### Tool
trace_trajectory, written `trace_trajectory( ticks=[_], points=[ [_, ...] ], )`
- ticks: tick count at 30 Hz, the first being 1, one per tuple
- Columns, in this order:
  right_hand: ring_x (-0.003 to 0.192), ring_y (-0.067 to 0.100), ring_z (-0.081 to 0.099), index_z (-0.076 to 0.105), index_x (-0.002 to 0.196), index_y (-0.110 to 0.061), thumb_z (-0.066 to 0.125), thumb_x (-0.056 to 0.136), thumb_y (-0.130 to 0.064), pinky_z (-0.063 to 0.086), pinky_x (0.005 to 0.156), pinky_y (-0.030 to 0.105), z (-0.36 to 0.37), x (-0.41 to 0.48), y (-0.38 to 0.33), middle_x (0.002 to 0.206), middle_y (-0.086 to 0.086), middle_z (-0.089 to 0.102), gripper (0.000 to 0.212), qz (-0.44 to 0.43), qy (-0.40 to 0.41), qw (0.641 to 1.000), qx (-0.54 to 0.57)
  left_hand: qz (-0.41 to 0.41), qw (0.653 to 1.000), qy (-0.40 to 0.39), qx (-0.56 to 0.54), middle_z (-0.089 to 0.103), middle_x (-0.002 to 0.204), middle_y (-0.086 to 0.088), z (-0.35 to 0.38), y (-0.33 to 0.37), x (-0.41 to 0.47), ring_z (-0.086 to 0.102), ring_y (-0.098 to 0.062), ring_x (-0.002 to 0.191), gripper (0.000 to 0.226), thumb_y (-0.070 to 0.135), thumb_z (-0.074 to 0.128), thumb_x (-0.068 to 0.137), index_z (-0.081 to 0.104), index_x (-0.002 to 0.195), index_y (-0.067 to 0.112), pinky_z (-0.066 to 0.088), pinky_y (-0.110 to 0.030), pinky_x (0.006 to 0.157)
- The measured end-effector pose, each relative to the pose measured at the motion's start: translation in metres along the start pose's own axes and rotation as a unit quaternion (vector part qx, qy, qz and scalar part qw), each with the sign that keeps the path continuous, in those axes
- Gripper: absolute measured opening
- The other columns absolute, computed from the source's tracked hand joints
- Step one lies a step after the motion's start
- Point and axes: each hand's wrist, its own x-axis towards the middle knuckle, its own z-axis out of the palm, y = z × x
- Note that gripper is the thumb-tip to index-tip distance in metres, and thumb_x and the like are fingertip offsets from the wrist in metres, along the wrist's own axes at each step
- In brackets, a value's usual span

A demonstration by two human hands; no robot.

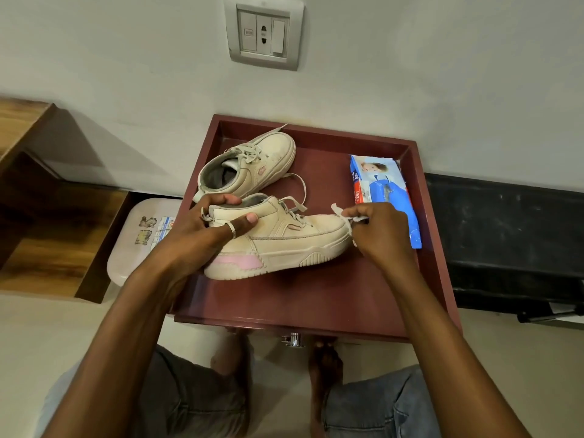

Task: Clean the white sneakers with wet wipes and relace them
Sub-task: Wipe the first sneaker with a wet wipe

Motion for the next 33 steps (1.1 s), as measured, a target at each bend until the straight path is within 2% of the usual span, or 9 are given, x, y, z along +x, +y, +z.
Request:
trace_trajectory(
  ticks=[4,10,15,19,21,26,30,33],
  points=[
    [0.105,0.024,0.065,0.077,0.101,-0.018,0.058,0.081,0.002,0.05,0.095,0.035,0.002,-0.019,-0.008,0.108,0.003,0.074,0.034,-0.051,0.004,0.998,-0.027,0.005,1.0,0.001,-0.007,0.077,0.113,-0.001,0.0,-0.001,0.002,0.074,-0.024,0.104,0.052,0.033,0.085,0.071,0.065,0.118,0.026,0.056,-0.052,0.098],
    [0.105,0.026,0.065,0.074,0.11,-0.017,0.058,0.083,0.002,0.054,0.089,0.036,-0.003,0.003,0.002,0.108,0.009,0.073,0.036,0.018,-0.043,0.999,-0.015,0.008,1.0,0.002,0.003,0.077,0.112,0.0,0.001,-0.001,0.001,0.075,-0.023,0.103,0.051,0.034,0.084,0.072,0.065,0.119,0.028,0.057,-0.051,0.097],
    [0.11,0.025,0.062,0.075,0.107,-0.017,0.06,0.085,-0.001,0.049,0.095,0.035,-0.002,-0.014,-0.003,0.114,0.004,0.072,0.032,-0.029,-0.007,0.999,-0.043,0.014,1.0,0.002,0.005,0.076,0.113,0.001,0.0,-0.003,0.003,0.073,-0.023,0.106,0.05,0.033,0.089,0.073,0.066,0.118,0.029,0.055,-0.052,0.1],
    [0.103,0.022,0.065,0.075,0.107,-0.017,0.054,0.085,0.002,0.047,0.083,0.023,0.0,0.0,-0.002,0.109,0.005,0.073,0.036,-0.012,-0.038,0.999,-0.017,0.014,1.0,-0.002,0.004,0.077,0.112,0.0,0.0,-0.002,0.002,0.074,-0.023,0.106,0.053,0.033,0.086,0.071,0.065,0.119,0.027,0.055,-0.052,0.101],
    [0.102,0.023,0.065,0.075,0.109,-0.017,0.052,0.085,0.002,0.047,0.079,0.023,-0.001,0.004,-0.003,0.109,0.006,0.073,0.038,0.004,-0.05,0.999,-0.01,0.015,1.0,-0.003,0.004,0.077,0.113,-0.001,0.0,-0.003,0.002,0.073,-0.024,0.107,0.055,0.032,0.09,0.07,0.065,0.119,0.027,0.054,-0.052,0.102],
    [0.113,0.026,0.061,0.073,0.114,-0.016,0.055,0.086,0.001,0.045,0.095,0.029,0.001,-0.012,-0.005,0.117,0.005,0.071,0.038,-0.043,-0.029,0.996,-0.068,0.018,1.0,0.001,0.001,0.077,0.112,0.0,0.001,-0.002,0.003,0.073,-0.023,0.106,0.051,0.03,0.085,0.072,0.065,0.119,0.025,0.055,-0.05,0.101],
    [0.109,0.023,0.063,0.073,0.113,-0.016,0.054,0.088,0.0,0.044,0.088,0.022,0.001,-0.001,-0.002,0.115,0.006,0.072,0.036,-0.018,-0.044,0.998,-0.032,0.017,1.0,0.0,0.005,0.077,0.113,0.001,0.001,-0.003,0.002,0.073,-0.022,0.106,0.055,0.031,0.092,0.07,0.066,0.118,0.027,0.055,-0.05,0.101],
    [0.109,0.027,0.062,0.072,0.115,-0.018,0.054,0.088,-0.001,0.048,0.09,0.03,-0.001,0.0,-0.006,0.114,0.007,0.071,0.037,-0.006,-0.051,0.998,-0.034,0.018,1.0,-0.001,0.0,0.076,0.114,-0.001,0.0,-0.003,0.003,0.073,-0.024,0.108,0.056,0.03,0.092,0.069,0.065,0.118,0.025,0.054,-0.051,0.102]
  ],
)
